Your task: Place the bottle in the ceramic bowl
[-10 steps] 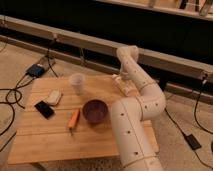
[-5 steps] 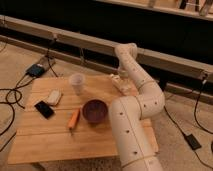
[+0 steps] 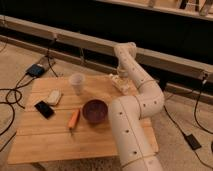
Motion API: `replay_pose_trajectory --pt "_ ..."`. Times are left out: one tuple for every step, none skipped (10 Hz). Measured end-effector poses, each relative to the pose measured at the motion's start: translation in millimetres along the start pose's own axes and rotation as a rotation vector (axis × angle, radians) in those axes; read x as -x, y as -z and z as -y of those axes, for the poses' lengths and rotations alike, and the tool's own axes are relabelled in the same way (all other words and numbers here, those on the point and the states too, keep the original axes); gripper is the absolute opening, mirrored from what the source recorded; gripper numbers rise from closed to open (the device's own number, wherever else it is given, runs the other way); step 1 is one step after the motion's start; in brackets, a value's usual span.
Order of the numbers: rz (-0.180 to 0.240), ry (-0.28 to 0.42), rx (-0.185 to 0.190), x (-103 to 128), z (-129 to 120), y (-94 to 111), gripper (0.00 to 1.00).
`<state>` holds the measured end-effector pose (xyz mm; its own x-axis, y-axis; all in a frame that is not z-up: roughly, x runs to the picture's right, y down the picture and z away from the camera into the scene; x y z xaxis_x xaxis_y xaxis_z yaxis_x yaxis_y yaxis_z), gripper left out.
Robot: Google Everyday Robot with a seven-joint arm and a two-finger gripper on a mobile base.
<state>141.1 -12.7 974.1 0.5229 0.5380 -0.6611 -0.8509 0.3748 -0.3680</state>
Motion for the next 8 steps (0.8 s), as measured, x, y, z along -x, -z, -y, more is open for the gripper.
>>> replay_pose_trajectory --pt "0.000 0.000 0.000 0.1 0.0 0.2 0.00" --pt "0.010 -0.001 -0.008 2.4 -0.1 9.1 0.00" --pt "0.022 0.000 -0.016 7.0 -2.4 18.2 0.00" --pt "0.050 -0.001 -0.017 15.9 -7.6 30.2 0.00" --pt "0.078 -0.010 -0.008 19.7 -8.9 39.7 0.00" --pt "0.103 -0.018 0.000 21.6 -8.8 48.5 0.00" --pt "0.122 -0.027 0.004 22.0 -6.3 54.3 0.00" --pt "0.131 -0.028 0.007 22.0 -6.1 59.7 0.00"
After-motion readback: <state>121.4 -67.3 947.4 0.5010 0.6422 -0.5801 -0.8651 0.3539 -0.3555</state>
